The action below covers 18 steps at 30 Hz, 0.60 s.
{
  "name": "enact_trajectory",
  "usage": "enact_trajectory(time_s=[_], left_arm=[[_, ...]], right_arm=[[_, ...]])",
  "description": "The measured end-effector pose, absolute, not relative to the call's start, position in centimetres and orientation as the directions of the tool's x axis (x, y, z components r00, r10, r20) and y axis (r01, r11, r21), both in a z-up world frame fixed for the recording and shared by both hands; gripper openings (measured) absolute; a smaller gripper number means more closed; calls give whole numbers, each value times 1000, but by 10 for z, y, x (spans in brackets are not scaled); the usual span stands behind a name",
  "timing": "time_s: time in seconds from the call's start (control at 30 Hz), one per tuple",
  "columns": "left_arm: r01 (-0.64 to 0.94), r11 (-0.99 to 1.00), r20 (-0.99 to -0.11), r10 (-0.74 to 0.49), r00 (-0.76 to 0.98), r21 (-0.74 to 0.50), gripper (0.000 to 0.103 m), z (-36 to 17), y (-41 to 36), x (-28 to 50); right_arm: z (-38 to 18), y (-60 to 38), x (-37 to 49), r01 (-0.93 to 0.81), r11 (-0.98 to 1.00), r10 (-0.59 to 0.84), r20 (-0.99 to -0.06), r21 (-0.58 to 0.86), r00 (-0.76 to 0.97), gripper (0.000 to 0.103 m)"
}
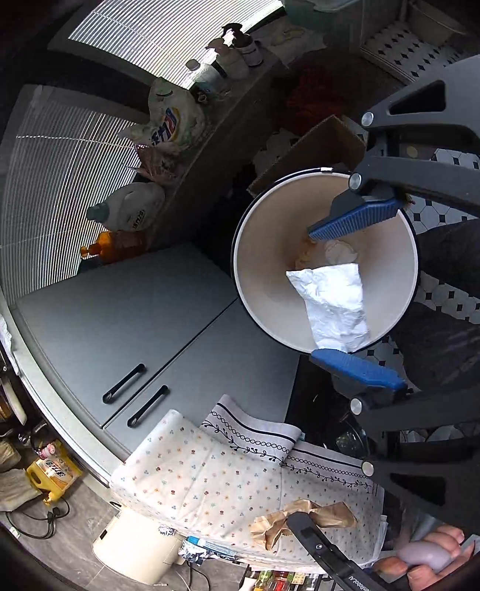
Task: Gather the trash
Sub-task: 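Open the left gripper over the bin to drop the brown paper bag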
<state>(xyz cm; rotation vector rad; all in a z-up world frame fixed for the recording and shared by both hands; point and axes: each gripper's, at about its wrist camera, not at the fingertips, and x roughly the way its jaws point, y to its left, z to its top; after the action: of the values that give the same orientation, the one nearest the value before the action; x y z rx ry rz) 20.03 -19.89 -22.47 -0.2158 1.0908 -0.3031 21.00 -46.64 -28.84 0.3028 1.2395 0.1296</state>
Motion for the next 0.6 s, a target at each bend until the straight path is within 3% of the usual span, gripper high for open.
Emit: enact_trajectory(time_s=[0.6], left_arm=[[385,828,-818,-518,250,-408,19,-243,-312,213]], right_arm=[[-250,-577,152,301,914,128,-898,271,421,64]])
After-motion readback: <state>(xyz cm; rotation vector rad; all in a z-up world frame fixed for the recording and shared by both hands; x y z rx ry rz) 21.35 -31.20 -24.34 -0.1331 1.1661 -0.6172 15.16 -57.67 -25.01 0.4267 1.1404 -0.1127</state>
